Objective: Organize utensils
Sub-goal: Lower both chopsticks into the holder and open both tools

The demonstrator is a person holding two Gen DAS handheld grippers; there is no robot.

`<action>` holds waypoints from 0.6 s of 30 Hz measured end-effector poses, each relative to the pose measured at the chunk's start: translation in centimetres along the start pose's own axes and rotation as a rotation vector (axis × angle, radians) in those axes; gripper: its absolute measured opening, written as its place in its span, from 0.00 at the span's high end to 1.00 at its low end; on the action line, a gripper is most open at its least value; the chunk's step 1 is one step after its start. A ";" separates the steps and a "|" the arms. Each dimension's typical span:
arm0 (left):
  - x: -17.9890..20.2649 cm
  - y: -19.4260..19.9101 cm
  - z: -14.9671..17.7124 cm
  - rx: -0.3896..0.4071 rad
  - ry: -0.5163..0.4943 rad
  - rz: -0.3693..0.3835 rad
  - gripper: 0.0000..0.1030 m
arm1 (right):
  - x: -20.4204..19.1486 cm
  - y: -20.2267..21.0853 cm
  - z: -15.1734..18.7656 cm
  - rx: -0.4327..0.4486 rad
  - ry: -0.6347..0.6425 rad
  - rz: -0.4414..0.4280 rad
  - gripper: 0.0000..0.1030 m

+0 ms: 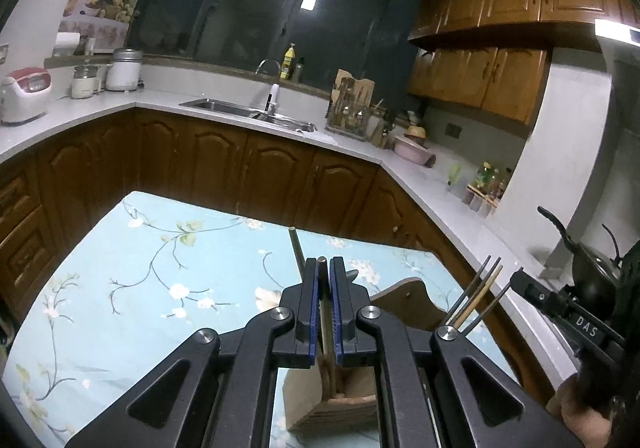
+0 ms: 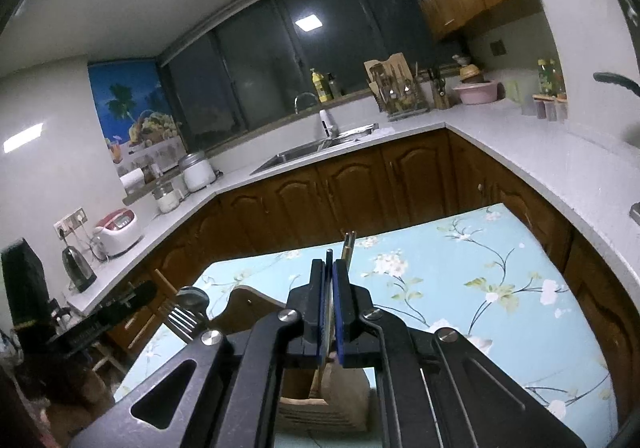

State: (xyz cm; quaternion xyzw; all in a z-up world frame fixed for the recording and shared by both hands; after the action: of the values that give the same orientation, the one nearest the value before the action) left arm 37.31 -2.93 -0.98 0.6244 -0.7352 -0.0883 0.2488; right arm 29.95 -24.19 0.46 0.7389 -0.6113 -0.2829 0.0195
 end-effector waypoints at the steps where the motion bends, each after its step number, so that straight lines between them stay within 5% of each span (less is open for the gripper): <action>1: 0.0 -0.2 -0.3 -0.003 0.001 0.002 0.96 | 0.0 0.0 0.0 -0.001 -0.001 -0.001 0.96; 18: -0.7 0.1 -0.2 -0.047 0.009 -0.011 0.83 | 0.0 -0.6 0.0 -0.026 -0.013 -0.006 0.92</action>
State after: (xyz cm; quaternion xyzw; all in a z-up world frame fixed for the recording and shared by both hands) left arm 37.37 -2.20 -0.93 0.6227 -0.7284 -0.1042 0.2662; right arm 30.50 -24.01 0.28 0.7385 -0.6055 -0.2957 0.0245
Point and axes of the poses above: each gripper's, at about its wrist camera, not at the fingertips, and y roughly against the way its jaws point, x to its right, z to its underside, the point moved 5 cm from there along -y, roughly the way its jaws point, and after that the axes turned 6 degrees about -z, right-handed, at the moved point
